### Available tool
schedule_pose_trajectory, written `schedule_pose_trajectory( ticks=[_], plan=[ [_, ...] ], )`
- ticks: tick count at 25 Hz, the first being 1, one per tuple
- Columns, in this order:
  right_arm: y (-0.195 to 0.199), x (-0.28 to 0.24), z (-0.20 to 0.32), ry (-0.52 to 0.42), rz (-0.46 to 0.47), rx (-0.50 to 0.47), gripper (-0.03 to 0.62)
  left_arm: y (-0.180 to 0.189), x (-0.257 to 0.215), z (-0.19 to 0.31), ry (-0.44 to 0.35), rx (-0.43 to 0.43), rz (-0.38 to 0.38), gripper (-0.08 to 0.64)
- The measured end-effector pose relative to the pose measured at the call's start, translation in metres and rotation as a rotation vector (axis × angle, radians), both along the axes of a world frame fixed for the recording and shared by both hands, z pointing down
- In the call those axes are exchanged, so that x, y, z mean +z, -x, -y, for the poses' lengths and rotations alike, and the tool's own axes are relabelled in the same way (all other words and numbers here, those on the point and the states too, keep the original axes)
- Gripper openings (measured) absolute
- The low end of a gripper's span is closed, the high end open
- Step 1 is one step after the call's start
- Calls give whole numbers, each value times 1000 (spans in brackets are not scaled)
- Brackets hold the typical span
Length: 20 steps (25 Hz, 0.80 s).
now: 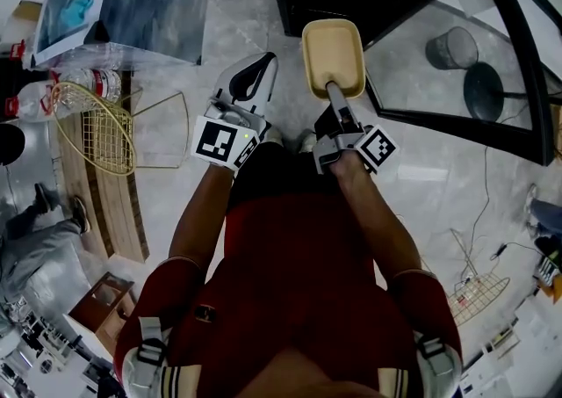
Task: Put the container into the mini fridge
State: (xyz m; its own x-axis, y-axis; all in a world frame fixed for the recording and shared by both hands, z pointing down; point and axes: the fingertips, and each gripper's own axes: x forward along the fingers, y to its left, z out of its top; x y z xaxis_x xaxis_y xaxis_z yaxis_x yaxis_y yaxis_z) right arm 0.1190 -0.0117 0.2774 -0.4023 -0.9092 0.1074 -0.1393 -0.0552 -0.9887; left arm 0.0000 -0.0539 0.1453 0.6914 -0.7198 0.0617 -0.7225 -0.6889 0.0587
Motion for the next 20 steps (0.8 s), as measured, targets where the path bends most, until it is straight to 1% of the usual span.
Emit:
schedule_pose_trajectory(
  ticks=[3,10,20],
  plan=[
    [5,17,10,5,5,11,210,3,17,12,0,10,0,6],
    [8,71,36,18,-17,33,210,10,69,40,15,18,-14,6],
    [12,145,75,17,3,75,210,19,148,76,29,29,-20,6]
  ],
)
